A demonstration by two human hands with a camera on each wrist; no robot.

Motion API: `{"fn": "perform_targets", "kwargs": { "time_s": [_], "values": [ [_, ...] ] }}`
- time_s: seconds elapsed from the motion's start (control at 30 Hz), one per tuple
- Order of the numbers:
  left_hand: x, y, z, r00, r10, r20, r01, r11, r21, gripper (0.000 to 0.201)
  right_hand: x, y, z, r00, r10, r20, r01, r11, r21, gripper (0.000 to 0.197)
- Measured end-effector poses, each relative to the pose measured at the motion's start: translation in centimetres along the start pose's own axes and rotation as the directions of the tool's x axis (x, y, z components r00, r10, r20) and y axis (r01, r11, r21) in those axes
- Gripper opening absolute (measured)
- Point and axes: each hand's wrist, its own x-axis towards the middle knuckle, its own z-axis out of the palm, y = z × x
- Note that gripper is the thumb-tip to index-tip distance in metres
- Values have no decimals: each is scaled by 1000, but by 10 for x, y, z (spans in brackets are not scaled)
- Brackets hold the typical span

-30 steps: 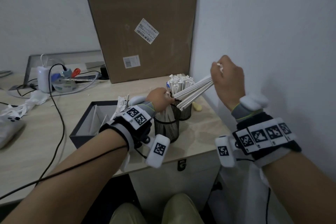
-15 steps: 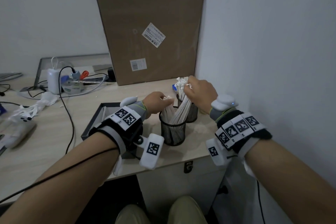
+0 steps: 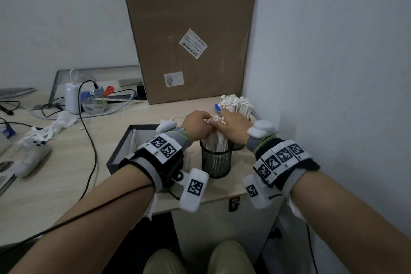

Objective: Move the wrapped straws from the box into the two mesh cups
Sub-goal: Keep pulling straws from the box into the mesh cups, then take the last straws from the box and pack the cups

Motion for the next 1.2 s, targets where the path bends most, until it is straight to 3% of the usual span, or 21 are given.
{"fn": "perform_targets", "kwargs": {
  "time_s": [0.17,0.27,0.43,0.57,0.8,0.9,1.03,1.1,1.2],
  "values": [
    [2,6,-3,997,45,-63,-47,998,-38,14,-2,-2,-9,996,-59,-72,61,998,21,36],
    [4,8,-7,998,59,-23,-60,998,-36,16,-1,-1,-10,993,-93,-66,94,995,18,36],
    [-1,3,-9,999,37,35,-37,999,6,43,-4,7,-10,995,-64,-78,71,994,85,42],
    [-2,-4,-22,999,34,-34,-32,998,46,51,-4,11,-12,982,-44,-186,62,994,91,40],
    [-12,-27,-58,957,19,-289,-46,995,-85,26,-14,-8,-21,897,-15,-443,117,972,204,32],
    [-19,-50,-73,936,-54,-348,-2,987,-161,21,-22,-37,-17,933,-30,-359,128,959,253,26],
    [-30,-81,-85,932,-135,-337,89,985,-148,19,-27,-79,4,998,-41,-41,52,951,305,36],
    [-37,-92,-87,937,-153,-313,124,986,-108,19,-26,-96,17,995,-28,99,3,969,246,43],
    [-49,-107,-83,950,-184,-251,177,983,-49,19,-18,-116,36,978,10,210,-39,990,138,45]
  ]
}}
